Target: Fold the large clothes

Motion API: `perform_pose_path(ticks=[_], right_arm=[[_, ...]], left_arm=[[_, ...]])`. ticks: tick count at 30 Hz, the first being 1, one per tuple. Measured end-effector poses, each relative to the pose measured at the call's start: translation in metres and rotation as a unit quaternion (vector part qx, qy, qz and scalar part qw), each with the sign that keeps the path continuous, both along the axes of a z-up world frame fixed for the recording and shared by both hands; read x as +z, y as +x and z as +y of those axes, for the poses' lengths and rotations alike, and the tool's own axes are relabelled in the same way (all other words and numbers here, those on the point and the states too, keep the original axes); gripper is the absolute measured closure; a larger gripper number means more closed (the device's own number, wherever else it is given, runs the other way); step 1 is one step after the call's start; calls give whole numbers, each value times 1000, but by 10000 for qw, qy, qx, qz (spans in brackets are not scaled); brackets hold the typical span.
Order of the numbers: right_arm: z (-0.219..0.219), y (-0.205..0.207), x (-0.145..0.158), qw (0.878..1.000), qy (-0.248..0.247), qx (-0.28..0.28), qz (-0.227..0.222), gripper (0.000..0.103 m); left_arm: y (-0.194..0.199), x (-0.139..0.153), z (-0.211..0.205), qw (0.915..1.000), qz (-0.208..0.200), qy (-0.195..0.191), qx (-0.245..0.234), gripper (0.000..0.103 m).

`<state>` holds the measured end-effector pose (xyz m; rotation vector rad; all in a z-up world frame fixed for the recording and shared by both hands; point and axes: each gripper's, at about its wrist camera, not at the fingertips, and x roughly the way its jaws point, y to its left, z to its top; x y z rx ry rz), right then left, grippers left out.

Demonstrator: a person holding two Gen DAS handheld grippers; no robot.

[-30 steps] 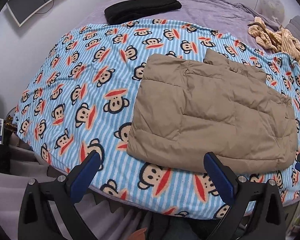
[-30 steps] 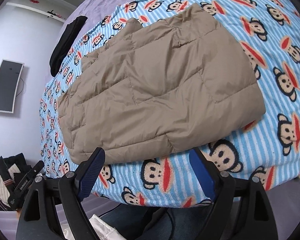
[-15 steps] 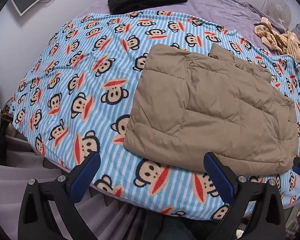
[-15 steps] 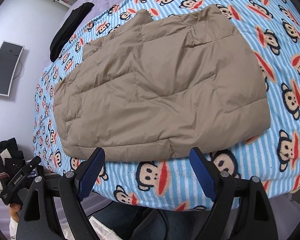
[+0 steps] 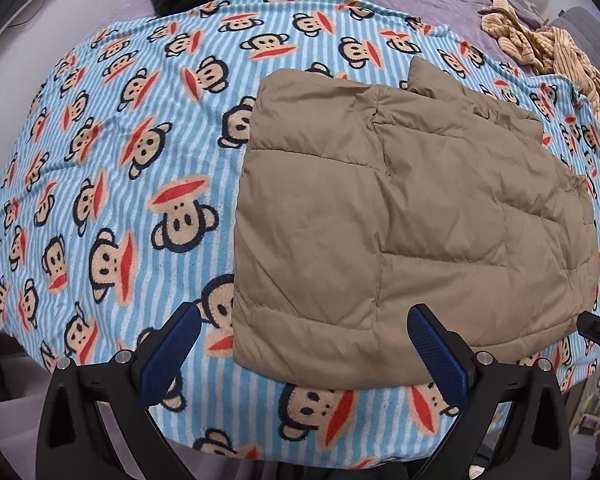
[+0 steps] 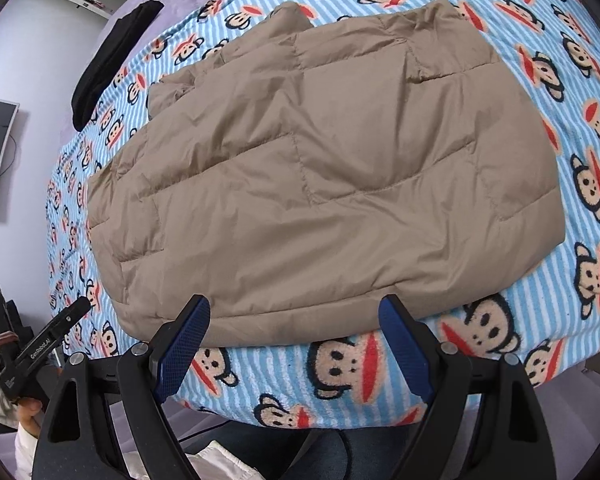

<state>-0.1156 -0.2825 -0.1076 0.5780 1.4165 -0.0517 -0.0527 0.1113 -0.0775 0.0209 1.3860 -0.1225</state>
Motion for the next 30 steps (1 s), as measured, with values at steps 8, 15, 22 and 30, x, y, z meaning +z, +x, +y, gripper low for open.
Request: perform_pose_path(ticks=[8, 15, 22, 30], right_arm=[[36, 21, -7, 9990, -271, 96, 332, 15], [36, 49, -1, 9983, -560, -83, 125, 67], [47, 71, -18, 9983, -270, 462, 248, 87], [60, 84, -40, 9950, -355, 783, 506, 87]], left_arm=[[23, -20, 20, 9997, 142, -208, -48, 0], [40, -35, 17, 9995, 267, -132, -42, 0], [37, -34, 11, 9989, 245, -211, 342, 0], [52, -43, 27, 9992, -11, -405, 51, 0]])
